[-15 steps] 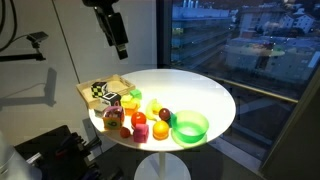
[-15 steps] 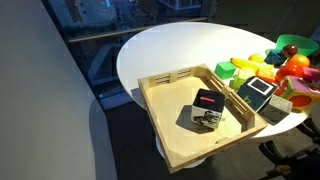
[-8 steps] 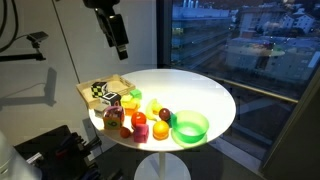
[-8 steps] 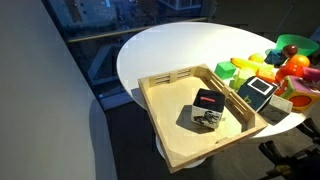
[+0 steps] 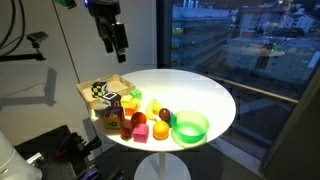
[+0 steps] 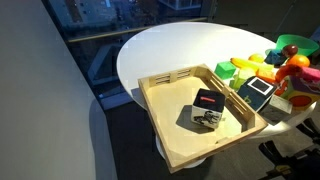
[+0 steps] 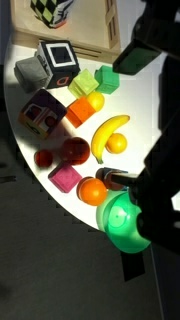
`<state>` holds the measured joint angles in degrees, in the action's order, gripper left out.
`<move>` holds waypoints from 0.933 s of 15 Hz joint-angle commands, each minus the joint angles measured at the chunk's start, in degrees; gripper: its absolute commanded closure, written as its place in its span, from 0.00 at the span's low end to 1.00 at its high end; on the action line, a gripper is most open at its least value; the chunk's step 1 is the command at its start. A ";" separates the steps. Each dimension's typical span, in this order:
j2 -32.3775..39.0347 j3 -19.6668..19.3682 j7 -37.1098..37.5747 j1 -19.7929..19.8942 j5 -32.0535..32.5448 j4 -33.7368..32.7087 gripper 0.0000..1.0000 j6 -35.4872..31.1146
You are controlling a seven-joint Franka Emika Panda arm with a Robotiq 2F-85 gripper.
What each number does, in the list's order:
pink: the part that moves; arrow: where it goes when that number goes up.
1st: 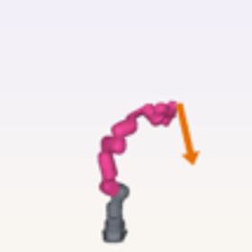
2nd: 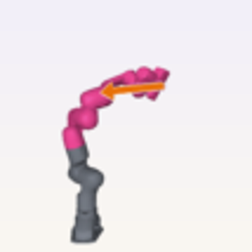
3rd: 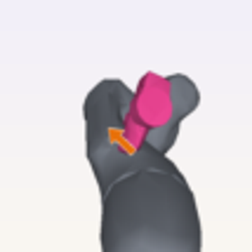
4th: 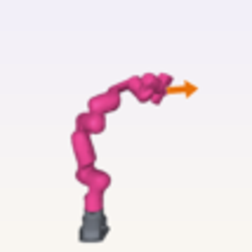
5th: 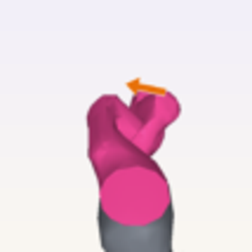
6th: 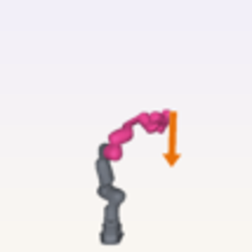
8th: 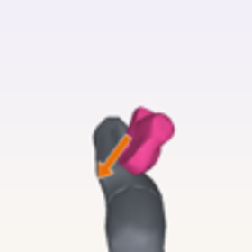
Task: Put the soft orange block on the tray
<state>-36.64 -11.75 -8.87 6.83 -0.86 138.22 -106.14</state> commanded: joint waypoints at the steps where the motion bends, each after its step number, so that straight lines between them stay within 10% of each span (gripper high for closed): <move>1: 2.59 1.48 -4.02 -1.41 2.50 -1.41 0.00 3.29; 14: 2.27 2.02 -19.31 -4.69 15.42 9.49 0.00 -4.02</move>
<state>-31.86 -8.77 -24.61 2.70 12.48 144.19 -107.07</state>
